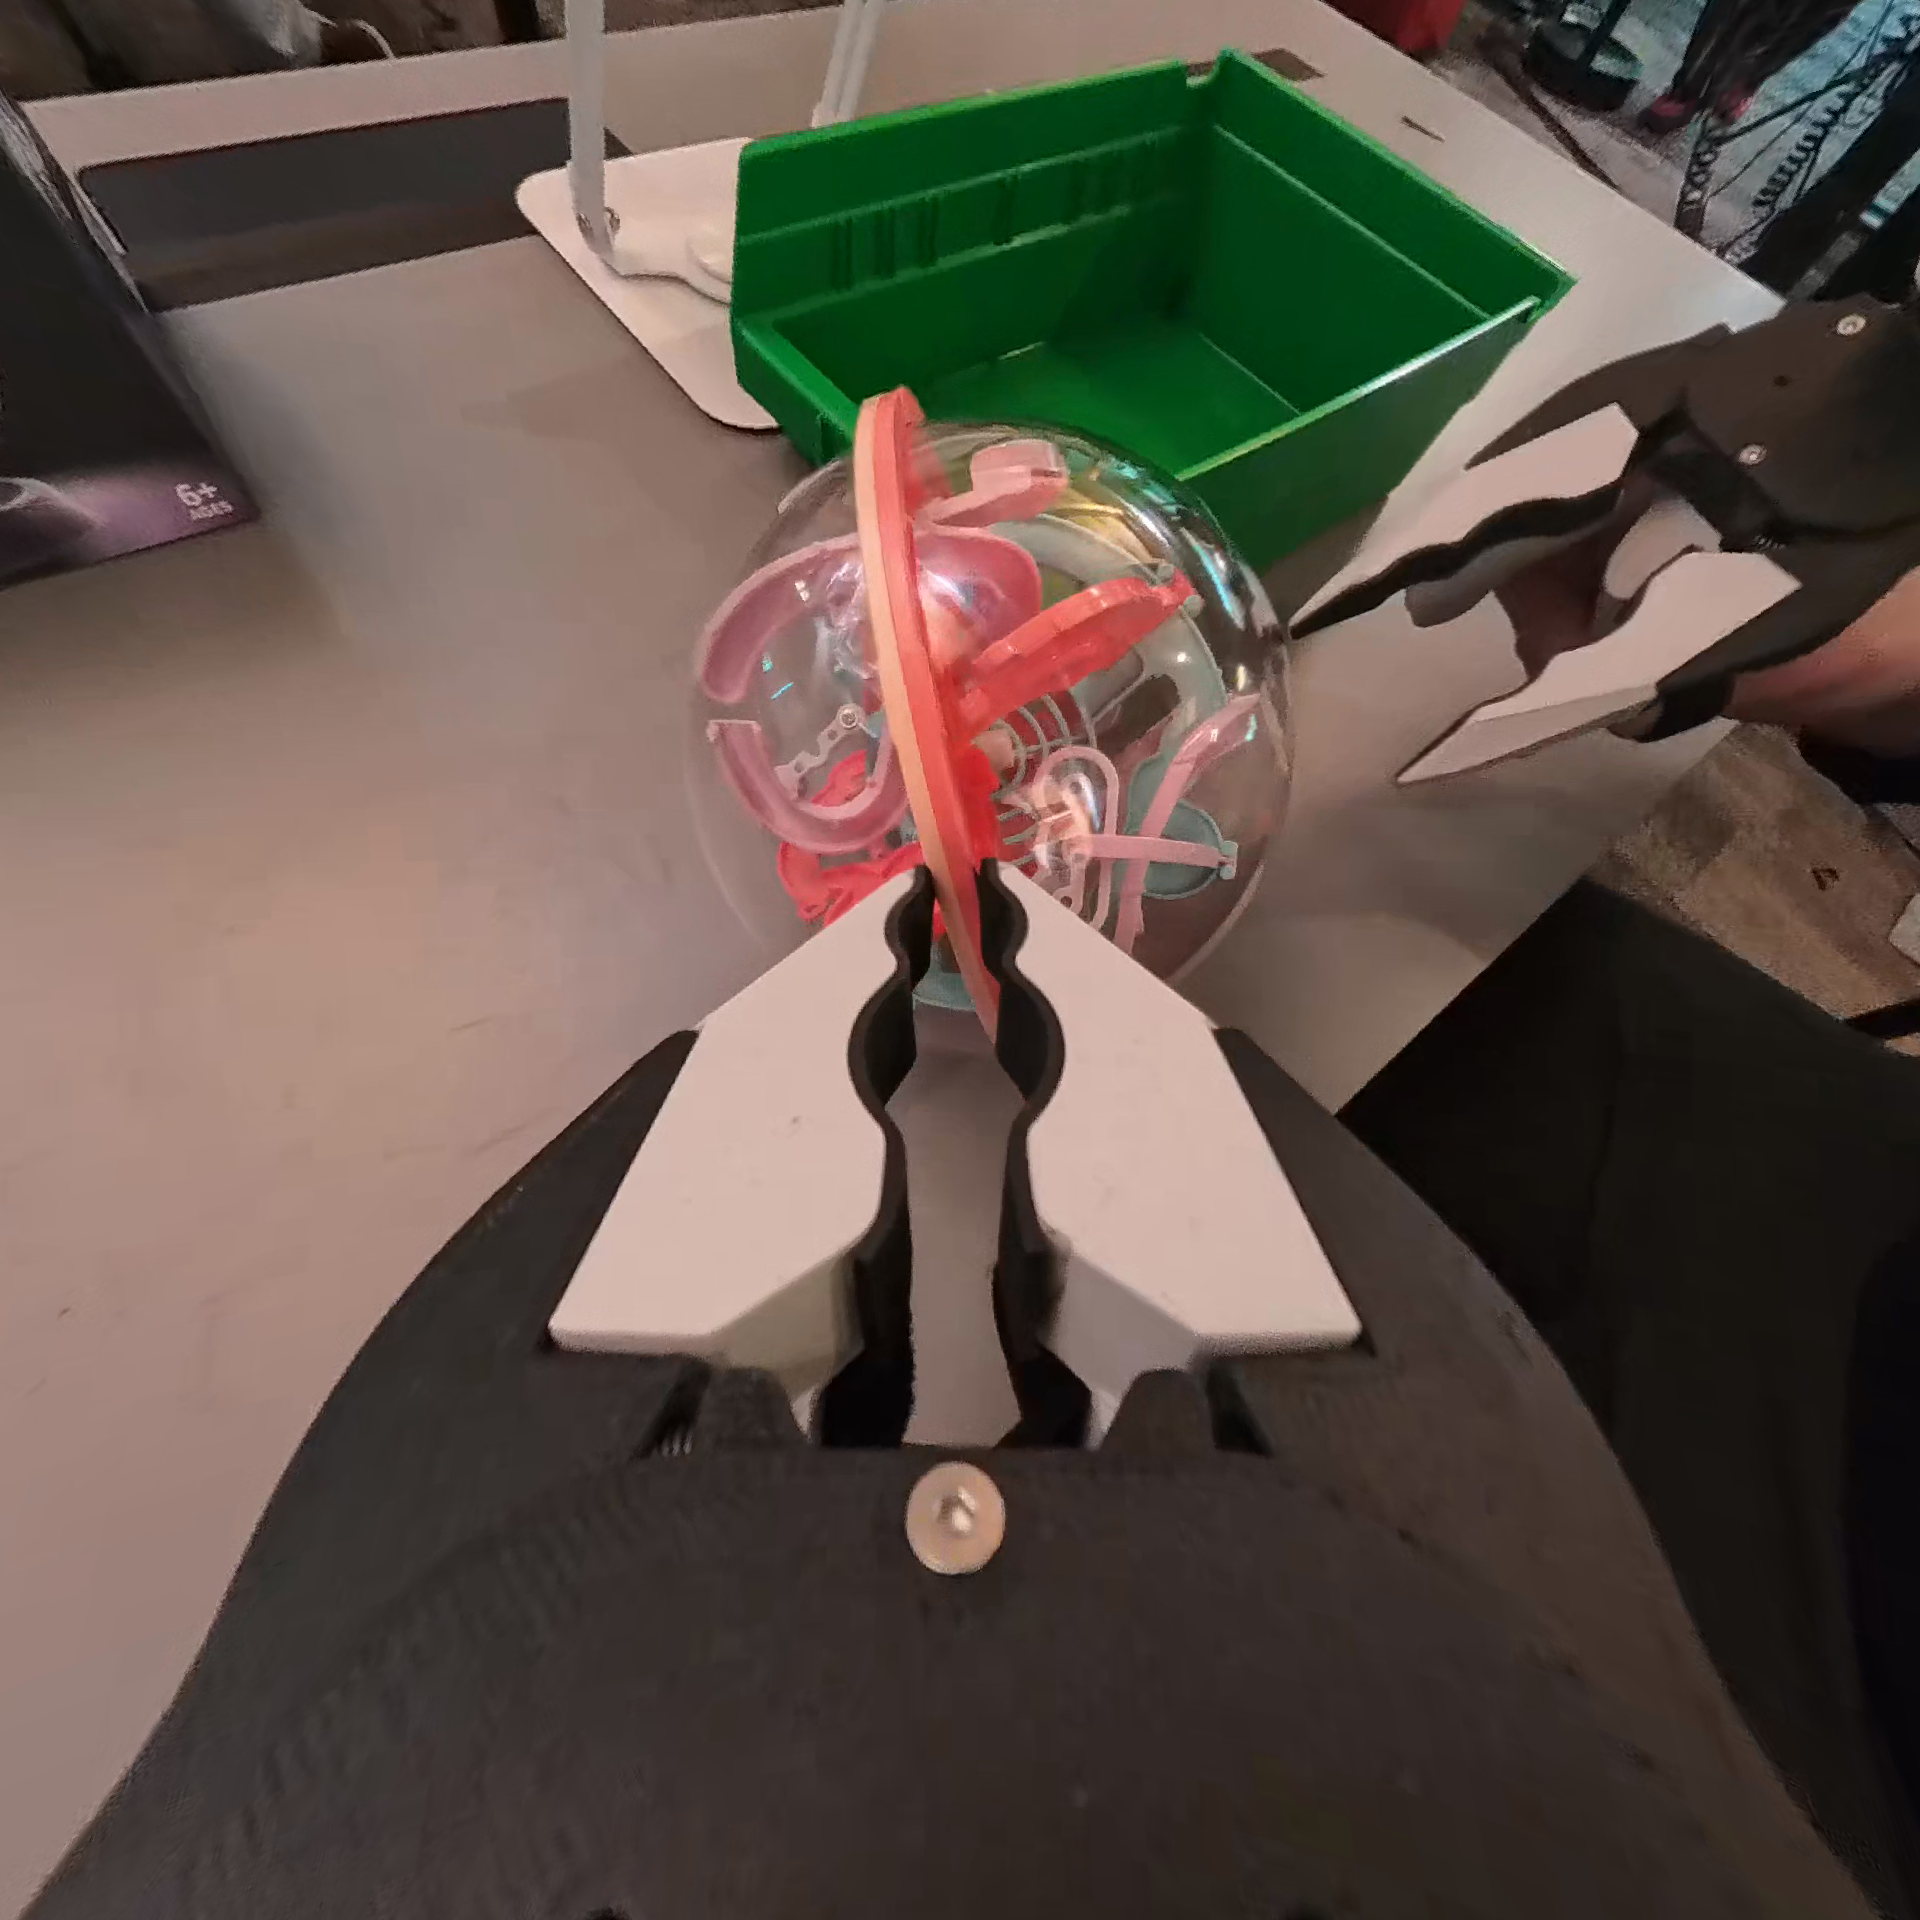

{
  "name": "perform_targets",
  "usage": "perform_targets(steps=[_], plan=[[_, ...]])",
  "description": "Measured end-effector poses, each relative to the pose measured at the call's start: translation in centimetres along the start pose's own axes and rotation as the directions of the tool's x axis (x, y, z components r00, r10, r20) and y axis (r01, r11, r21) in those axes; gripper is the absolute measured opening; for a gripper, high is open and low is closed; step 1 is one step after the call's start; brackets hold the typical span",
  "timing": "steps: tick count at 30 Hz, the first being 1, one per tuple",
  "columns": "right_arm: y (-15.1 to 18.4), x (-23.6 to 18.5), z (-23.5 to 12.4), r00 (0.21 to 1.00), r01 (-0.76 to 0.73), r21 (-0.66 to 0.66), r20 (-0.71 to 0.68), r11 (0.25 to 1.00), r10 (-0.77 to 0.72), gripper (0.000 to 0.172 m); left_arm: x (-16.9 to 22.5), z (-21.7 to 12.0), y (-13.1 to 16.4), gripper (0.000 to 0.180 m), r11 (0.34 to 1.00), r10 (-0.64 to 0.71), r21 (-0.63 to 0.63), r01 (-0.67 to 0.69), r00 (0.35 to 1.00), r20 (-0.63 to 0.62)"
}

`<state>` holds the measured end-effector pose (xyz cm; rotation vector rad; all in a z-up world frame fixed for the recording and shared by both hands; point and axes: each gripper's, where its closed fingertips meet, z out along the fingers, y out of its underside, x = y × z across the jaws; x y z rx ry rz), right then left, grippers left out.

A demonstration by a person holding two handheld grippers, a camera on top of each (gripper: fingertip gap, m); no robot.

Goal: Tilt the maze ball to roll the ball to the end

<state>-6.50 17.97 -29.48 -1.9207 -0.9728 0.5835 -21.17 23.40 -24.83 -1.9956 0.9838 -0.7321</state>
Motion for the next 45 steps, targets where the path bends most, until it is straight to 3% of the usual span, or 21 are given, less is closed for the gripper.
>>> perform_targets(steps=[5, 15, 18, 26, 37, 45], plan=[[-1.5, -0.1, 0.2, 1.0, -0.002, 0.035, 0.025, 0.999, 0.001, 0.059, -0.6, -0.5, 0.4, 0.007, 1.0, -0.017, 0.012, 0.017, 1.0, -0.018], [-2.5, 0.6, 0.7, 0.999, 0.02, 0.049, 0.036, 0.999, -0.022, 0.063, -0.2, -1.3, 1.6, 0.007, 0.993, 0.114, -0.032, -0.117, 0.99, -0.084], [-2.8, 0.2, 1.0, 0.997, 0.017, 0.058, 0.073, 0.998, -0.021, 0.057, 0.6, -1.7, 1.7, 0.006, 0.986, 0.163, -0.015, -0.167, 0.976, -0.145], [-2.0, -0.8, 0.9, 0.976, -0.03, 0.064, 0.219, 0.997, 0.015, 0.062, 2.9, -2.1, 2.1, 0.006, 0.977, 0.205, 0.018, -0.211, 0.925, -0.321], [-2.1, -0.1, -0.3, 0.948, -0.08, 0.104, 0.315, 0.991, 0.043, 0.033, 4.2, -1.9, 1.2, 0.006, 0.972, 0.229, 0.06, -0.225, 0.868, -0.44], [-1.9, 0.1, -0.5, 0.919, -0.122, 0.106, 0.387, 0.987, 0.072, 0.029, 4.4, -1.2, 0.0, 0.006, 0.973, 0.23, 0.09, -0.214, 0.832, -0.506]])
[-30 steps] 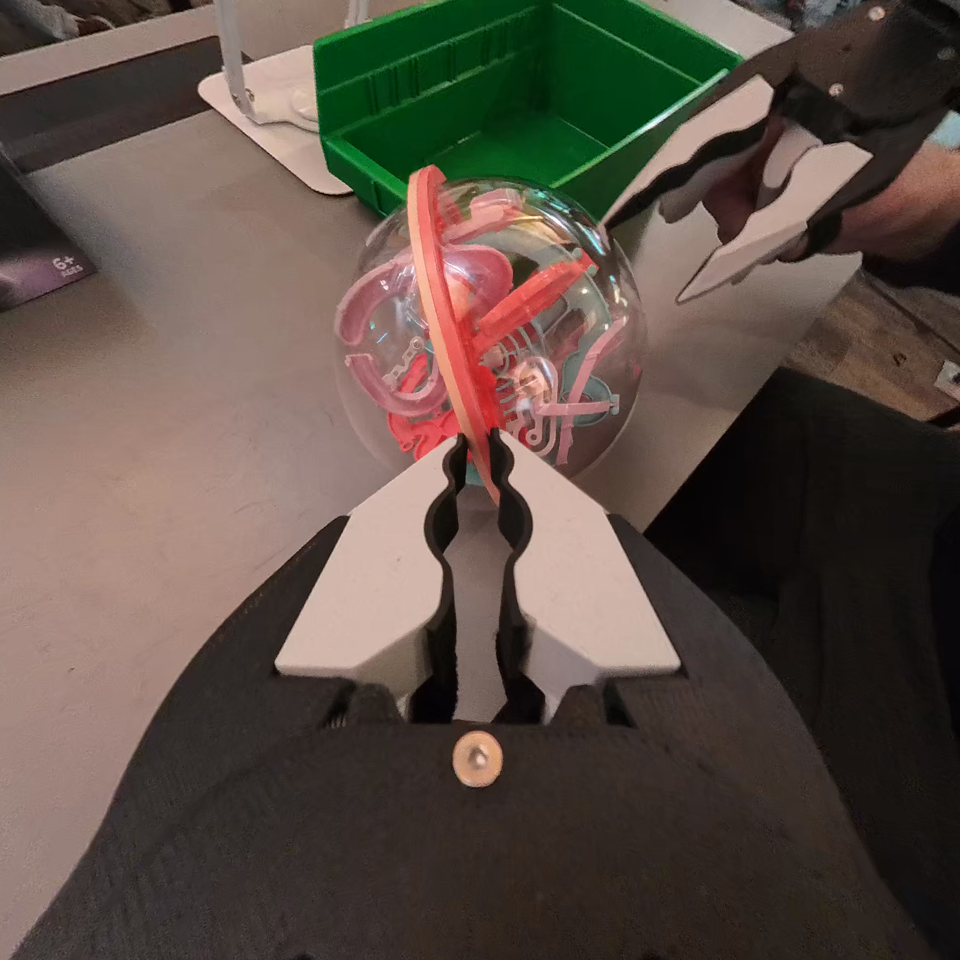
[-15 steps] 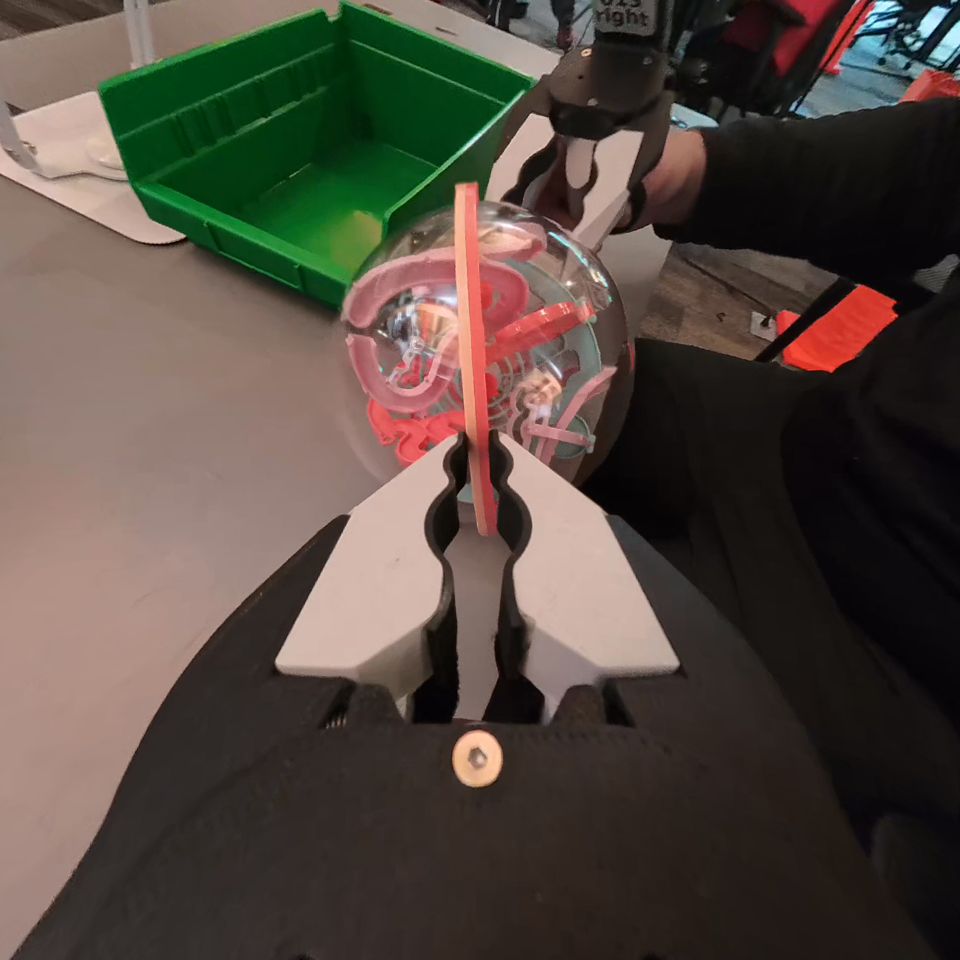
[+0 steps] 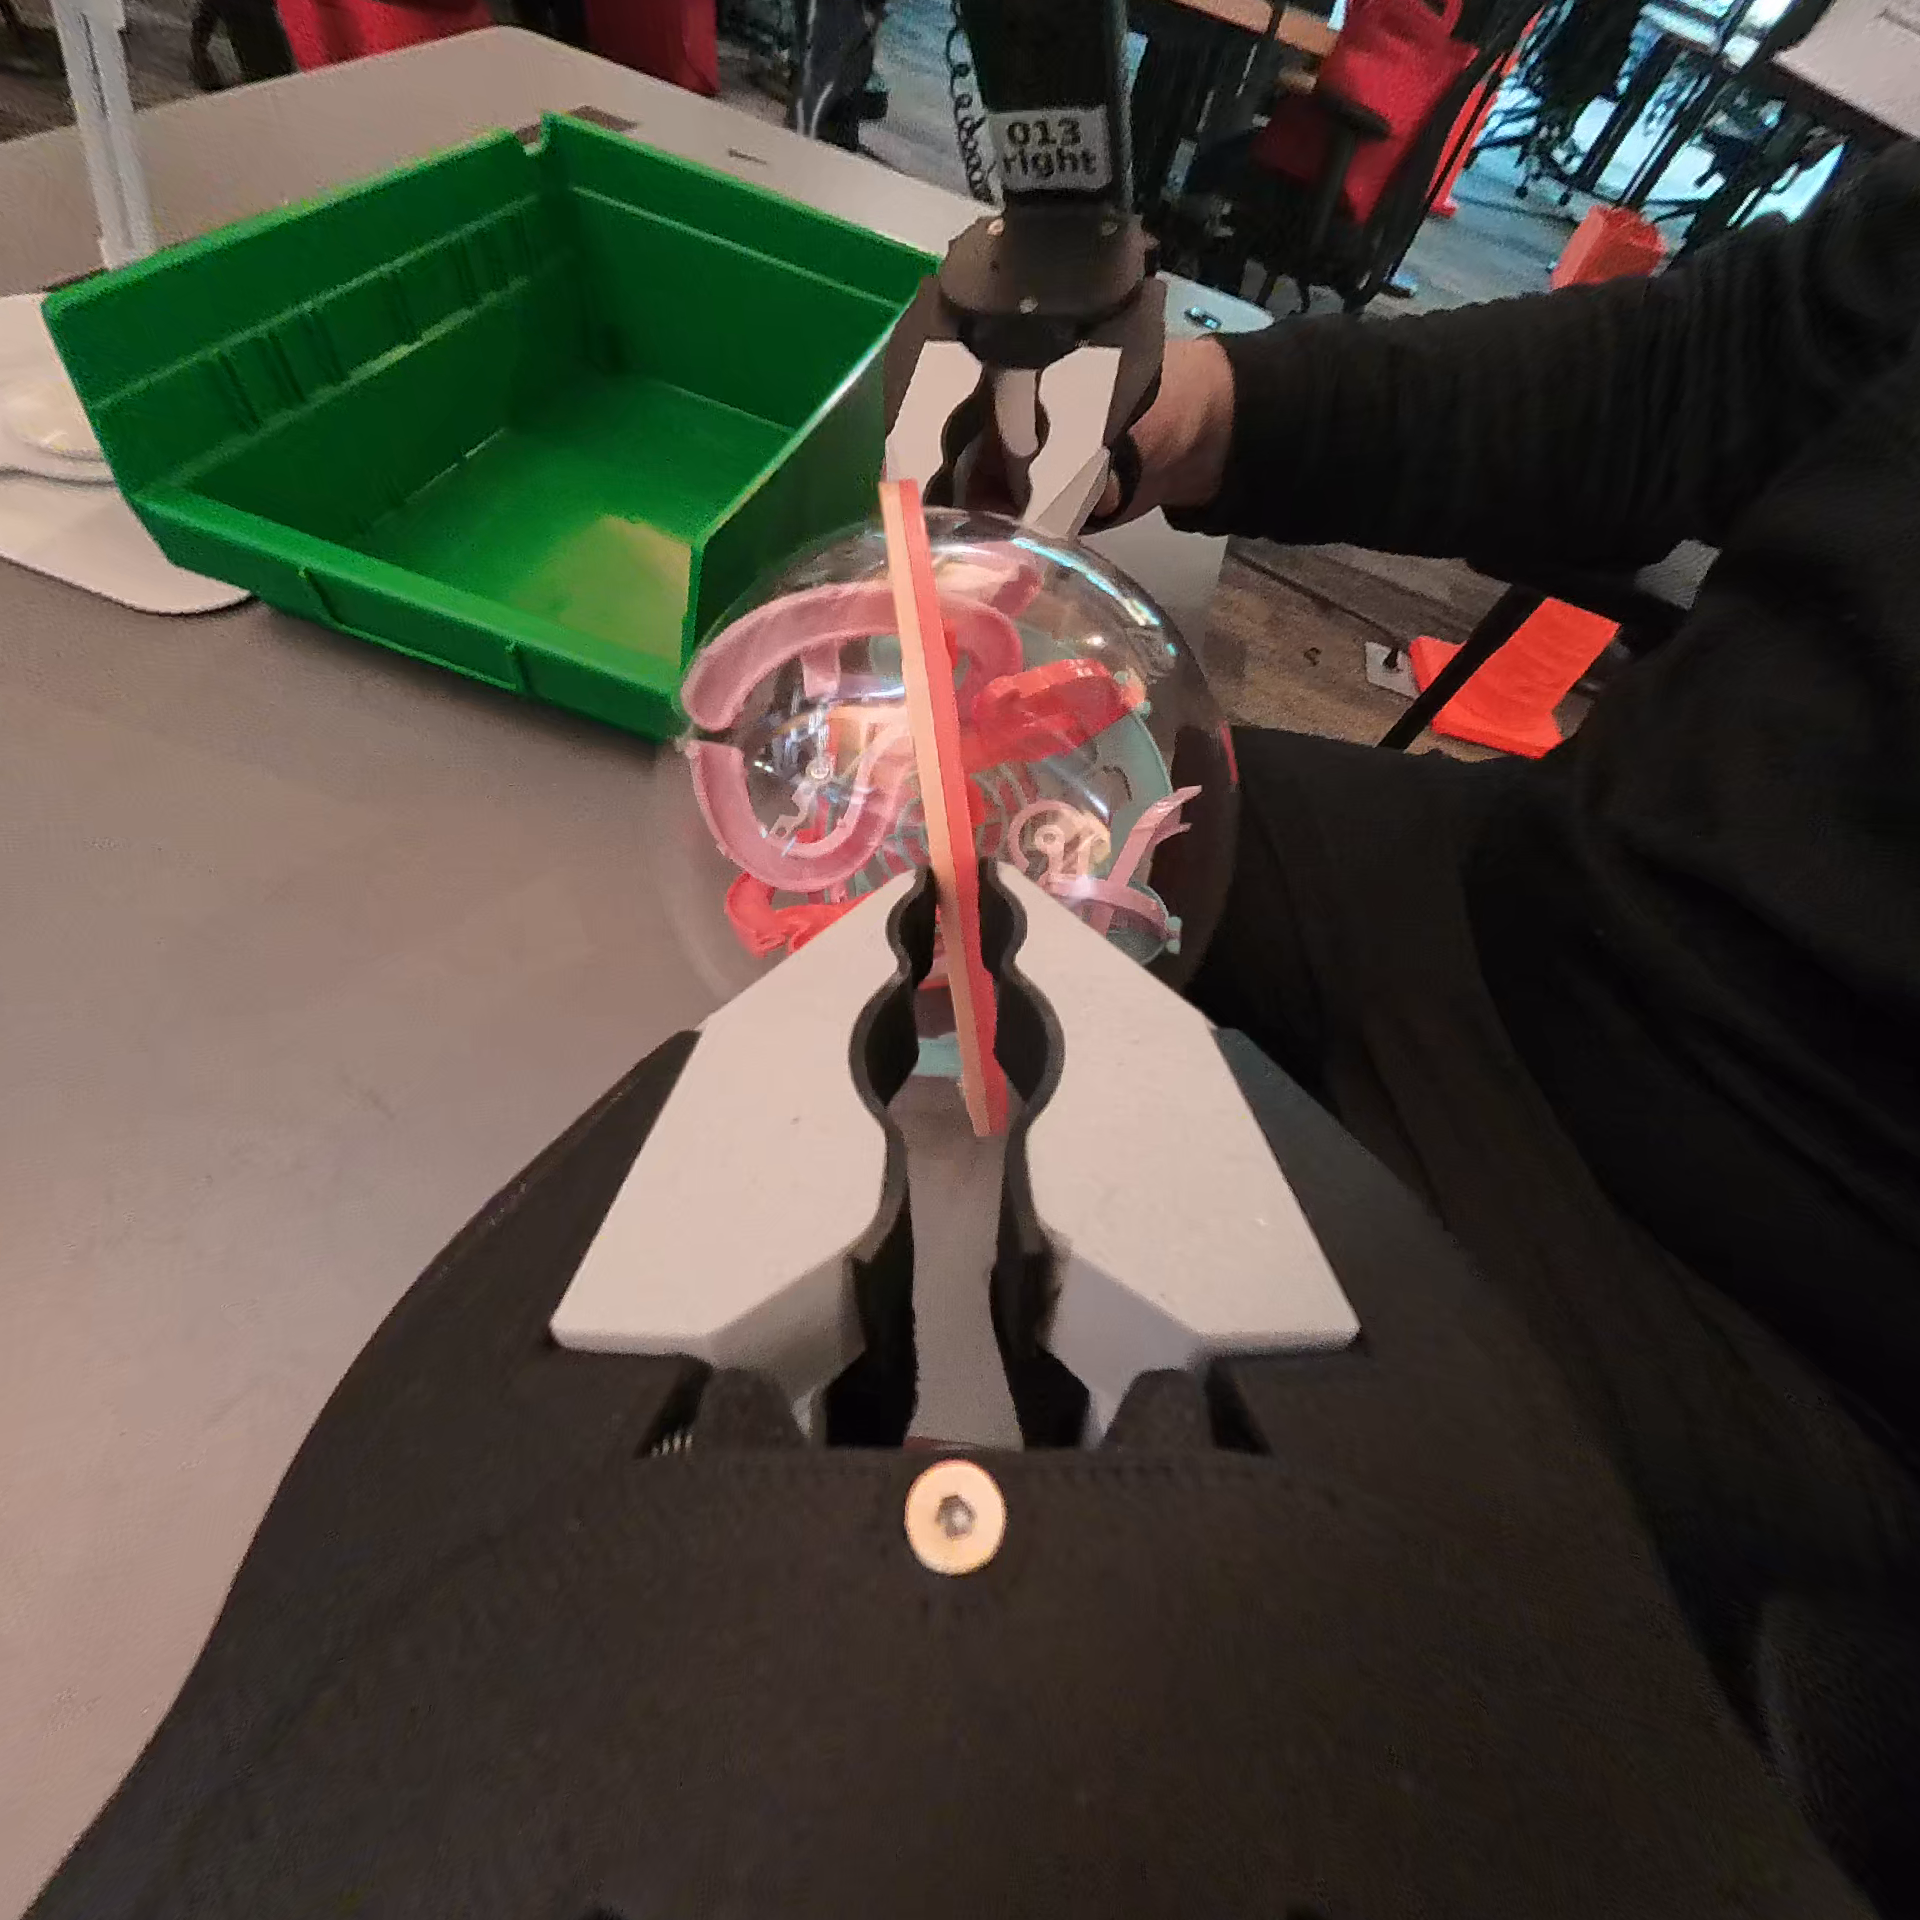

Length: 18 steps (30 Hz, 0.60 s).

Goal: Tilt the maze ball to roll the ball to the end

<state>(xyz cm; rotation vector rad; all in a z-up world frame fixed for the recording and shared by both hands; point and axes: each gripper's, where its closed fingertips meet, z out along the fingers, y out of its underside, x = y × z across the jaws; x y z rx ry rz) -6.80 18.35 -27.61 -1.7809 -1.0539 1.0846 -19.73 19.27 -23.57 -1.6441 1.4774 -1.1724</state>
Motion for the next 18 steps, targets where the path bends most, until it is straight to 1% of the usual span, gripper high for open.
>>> perform_targets(steps=[1, 3, 5, 8, 10, 11, 15, 16, 18], plan=[[0.1, -0.1, -0.1, 1.0, -0.005, -0.003, 0.01, 1.0, 0.005, 0.027, 0.1, 0.1, -0.2, 0.006, 1.0, 0.003, 0.009, -0.003, 1.0, -0.01], [0.4, -0.1, -0.3, 1.0, -0.001, -0.014, 0.012, 1.0, 0.002, 0.019, 0.3, 0.3, -0.4, 0.006, 1.0, 0.01, 0.014, -0.01, 1.0, -0.018], [0.7, -0.2, -0.4, 1.0, 0.002, -0.035, 0.014, 0.999, -0.002, 0.018, 0.6, 0.5, -0.7, 0.006, 1.0, 0.023, 0.011, -0.023, 1.0, -0.016], [0.6, -0.3, -0.8, 1.0, 0.027, -0.054, -0.011, 0.998, -0.028, 0.022, 1.1, 0.9, -1.5, 0.006, 0.999, 0.043, -0.004, -0.043, 0.999, -0.006], [0.5, -0.1, -1.1, 0.998, 0.048, -0.067, -0.044, 0.997, -0.051, 0.031, 1.5, 1.2, -2.1, 0.006, 0.999, 0.053, -0.009, -0.053, 0.999, -0.006], [0.4, -0.1, -1.2, 0.997, 0.056, -0.068, -0.048, 0.996, -0.06, 0.031, 1.6, 1.4, -2.3, 0.006, 0.998, 0.059, -0.013, -0.059, 0.998, -0.005], [-0.3, -1.0, -1.2, 0.997, 0.077, -0.051, -0.02, 0.996, -0.078, 0.025, 2.2, 2.2, -3.0, 0.006, 0.998, 0.063, -0.018, -0.063, 0.998, -0.029], [-0.4, -1.4, -1.2, 0.996, 0.083, -0.053, -0.005, 0.995, -0.084, 0.02, 2.4, 2.4, -3.1, 0.006, 0.998, 0.061, -0.016, -0.061, 0.997, -0.038], [-0.8, -2.0, -1.2, 0.995, 0.101, -0.046, 0.009, 0.994, -0.1, 0.016, 2.3, 2.7, -3.4, 0.006, 0.998, 0.056, -0.009, -0.056, 0.997, -0.046]])
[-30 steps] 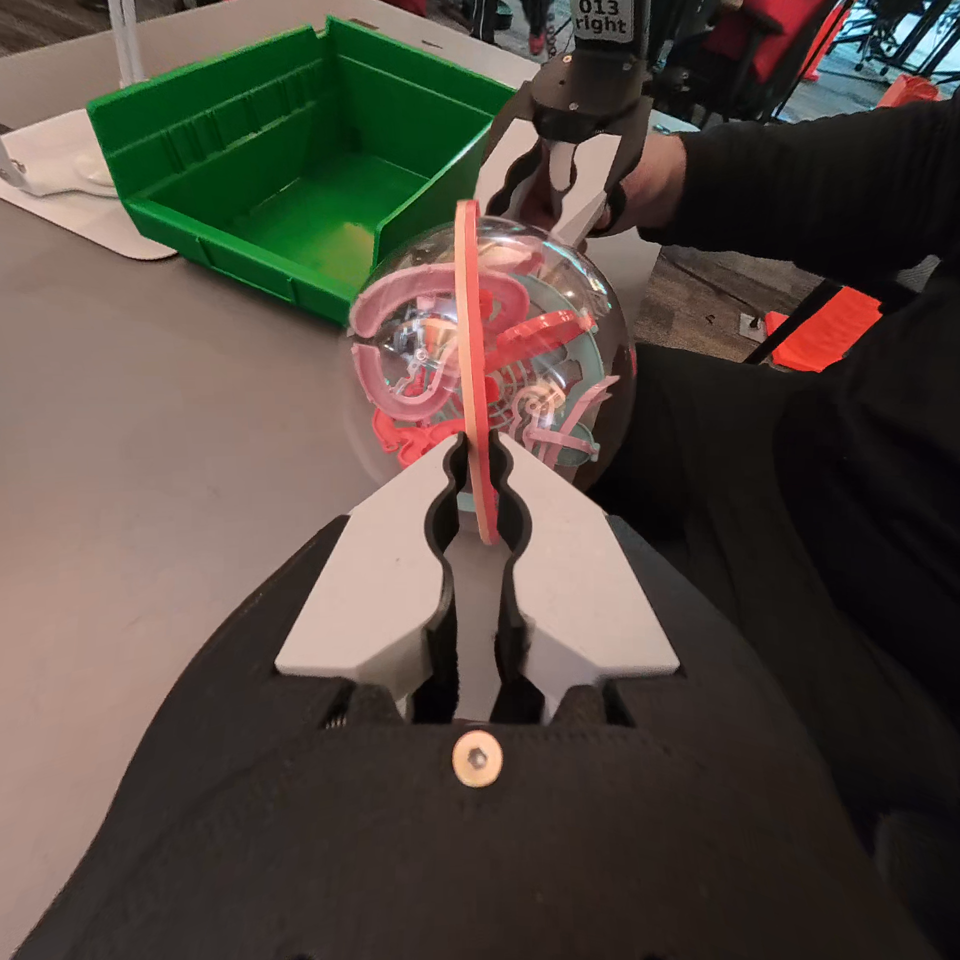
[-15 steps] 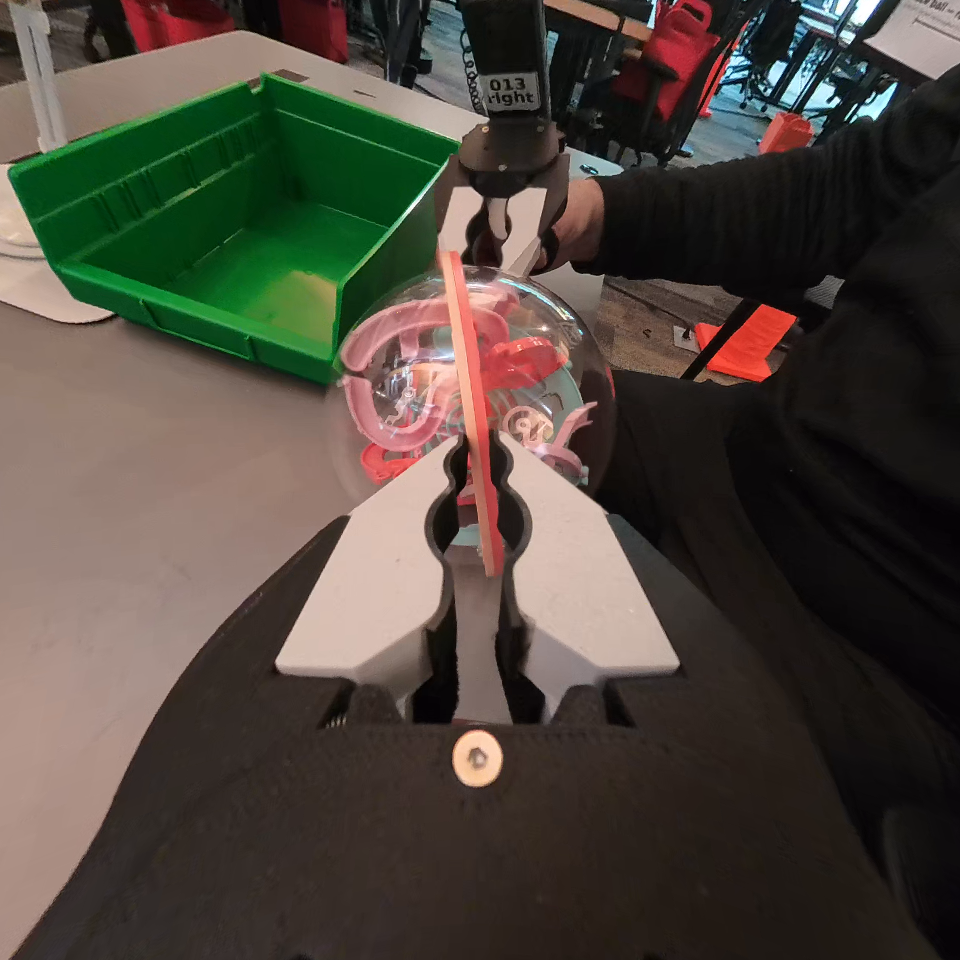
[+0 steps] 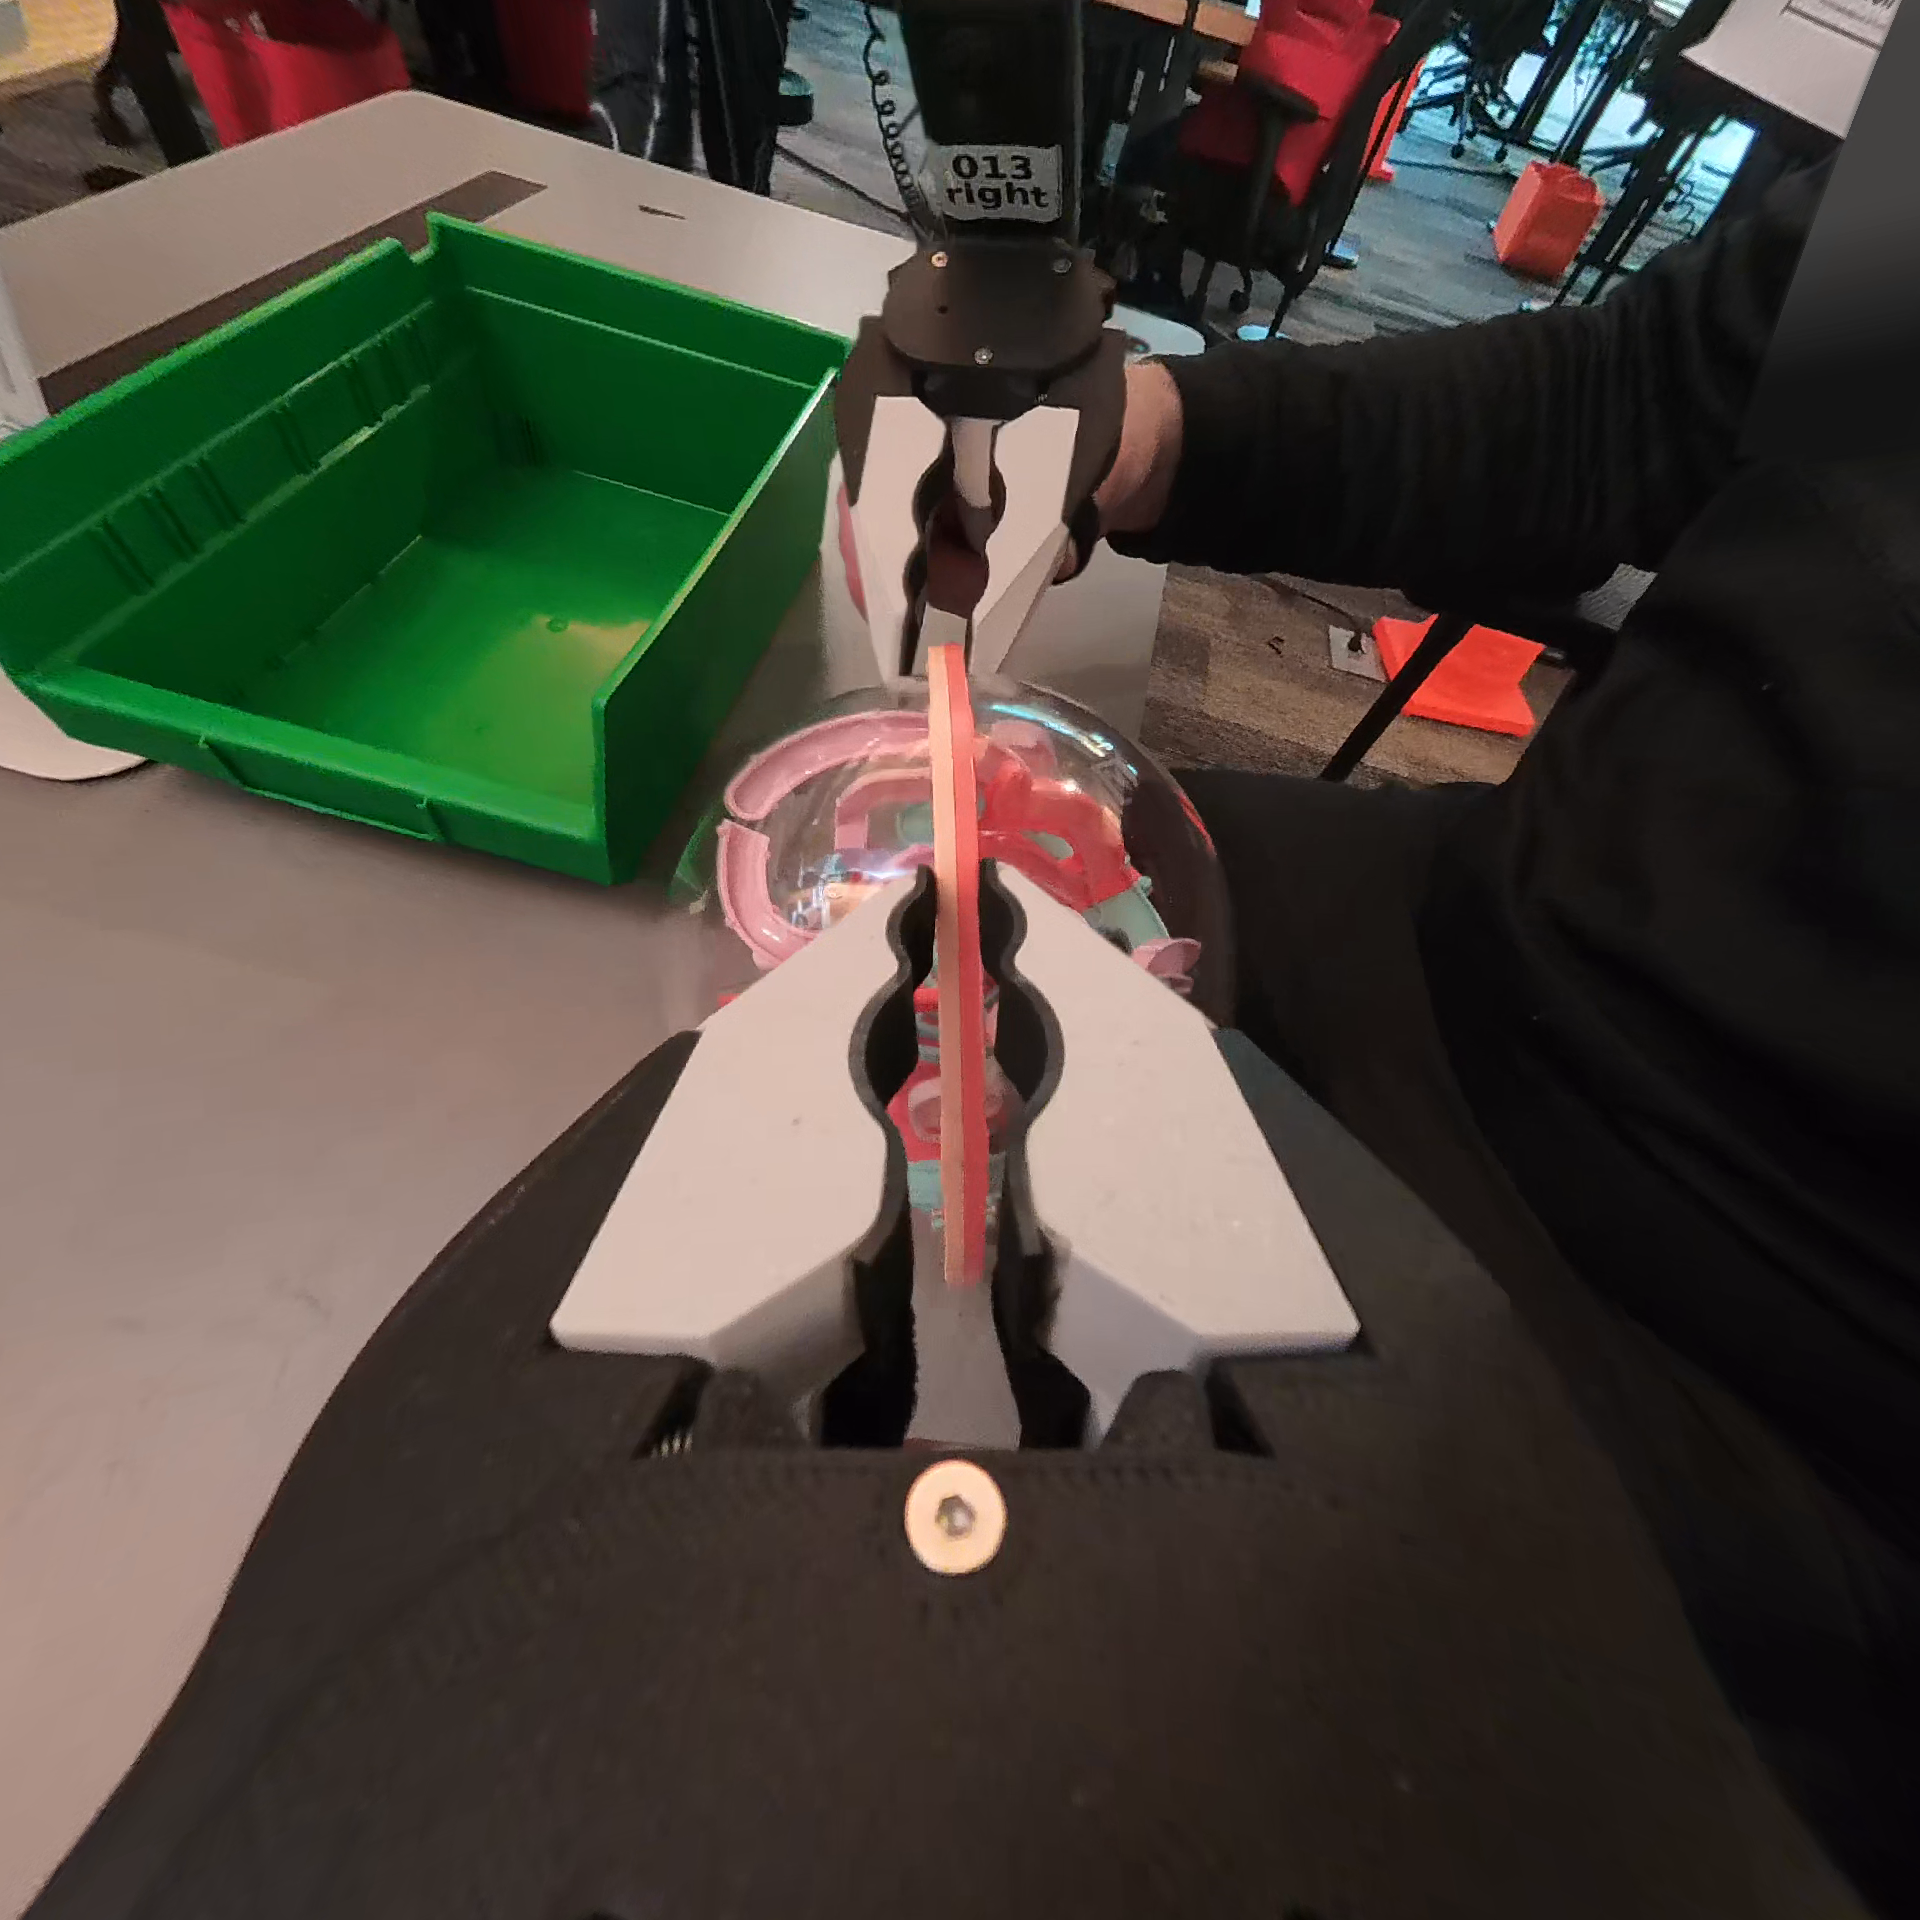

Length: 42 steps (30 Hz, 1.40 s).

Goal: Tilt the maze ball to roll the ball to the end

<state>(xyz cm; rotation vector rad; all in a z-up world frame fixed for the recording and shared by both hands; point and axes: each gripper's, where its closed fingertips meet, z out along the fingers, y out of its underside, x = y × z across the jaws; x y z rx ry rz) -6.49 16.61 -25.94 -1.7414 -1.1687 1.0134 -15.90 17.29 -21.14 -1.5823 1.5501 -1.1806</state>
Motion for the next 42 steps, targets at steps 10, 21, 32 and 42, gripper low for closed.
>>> perform_targets(steps=[10, 21, 32, 42], plan=[[-2.1, -1.4, -0.7, 0.999, 0.039, 0.037, 0.019, 0.999, -0.04, 0.021, 0.2, 3.0, -1.6, 0.006, 0.999, 0.022, -0.028, -0.024, 0.997, -0.081], [-1.6, -1.9, -0.3, 0.997, -0.045, -0.01, 0.06, 0.999, 0.045, 0.007, 0.2, 6.0, -1.6, 0.006, 0.996, 0.022, -0.082, -0.029, 0.996, -0.085], [-1.6, -0.5, -1.2, 0.992, -0.125, 0.057, 0.028, 0.991, 0.123, 0.006, -1.5, 4.6, -2.9, 0.019, 0.999, -0.022, -0.024, 0.023, 0.999, 0.028], [-1.4, 0.0, -1.6, 0.99, -0.139, 0.073, 0.021, 0.988, 0.137, 0.006, -1.4, -0.3, 4.9, 0.04, 0.977, -0.164, -0.117, 0.18, 0.977, 0.135]])
